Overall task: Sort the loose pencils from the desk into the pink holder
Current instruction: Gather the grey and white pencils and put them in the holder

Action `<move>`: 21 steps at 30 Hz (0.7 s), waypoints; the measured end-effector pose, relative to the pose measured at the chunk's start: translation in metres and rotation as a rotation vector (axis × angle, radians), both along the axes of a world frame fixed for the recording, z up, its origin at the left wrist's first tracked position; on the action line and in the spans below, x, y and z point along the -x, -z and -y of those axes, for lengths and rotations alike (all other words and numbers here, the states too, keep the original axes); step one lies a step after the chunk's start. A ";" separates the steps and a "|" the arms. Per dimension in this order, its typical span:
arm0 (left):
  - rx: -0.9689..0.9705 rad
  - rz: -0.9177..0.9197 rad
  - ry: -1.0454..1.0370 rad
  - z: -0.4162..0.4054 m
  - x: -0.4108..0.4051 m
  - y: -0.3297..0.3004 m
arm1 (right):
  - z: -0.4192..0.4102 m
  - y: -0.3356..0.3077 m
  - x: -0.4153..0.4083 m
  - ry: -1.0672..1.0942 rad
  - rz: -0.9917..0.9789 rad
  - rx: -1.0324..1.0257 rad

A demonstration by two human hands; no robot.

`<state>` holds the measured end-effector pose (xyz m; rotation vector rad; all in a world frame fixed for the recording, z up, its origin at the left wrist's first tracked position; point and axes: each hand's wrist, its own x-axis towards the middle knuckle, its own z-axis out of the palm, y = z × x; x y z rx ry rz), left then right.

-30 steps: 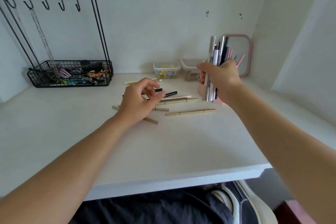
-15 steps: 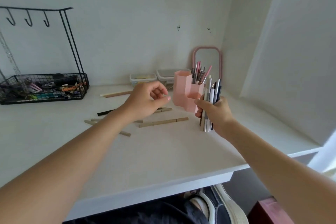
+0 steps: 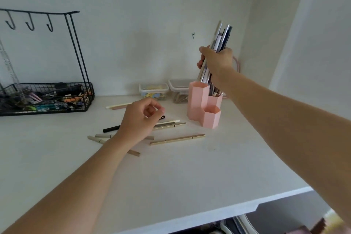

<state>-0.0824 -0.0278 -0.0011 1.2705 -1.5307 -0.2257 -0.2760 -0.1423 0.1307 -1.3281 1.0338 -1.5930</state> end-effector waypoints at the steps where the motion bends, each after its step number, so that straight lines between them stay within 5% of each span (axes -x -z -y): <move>1: -0.009 0.009 -0.004 0.000 0.001 0.001 | 0.006 0.002 -0.001 -0.005 0.018 -0.029; 15: -0.024 0.027 0.031 0.003 0.003 0.001 | 0.026 0.012 -0.009 -0.006 -0.002 -0.137; 18: -0.031 0.040 0.035 0.004 0.002 0.003 | 0.024 0.025 -0.017 -0.010 -0.229 -0.141; 21: -0.022 0.040 0.039 0.004 0.001 0.003 | 0.018 0.027 -0.023 0.023 -0.657 -0.049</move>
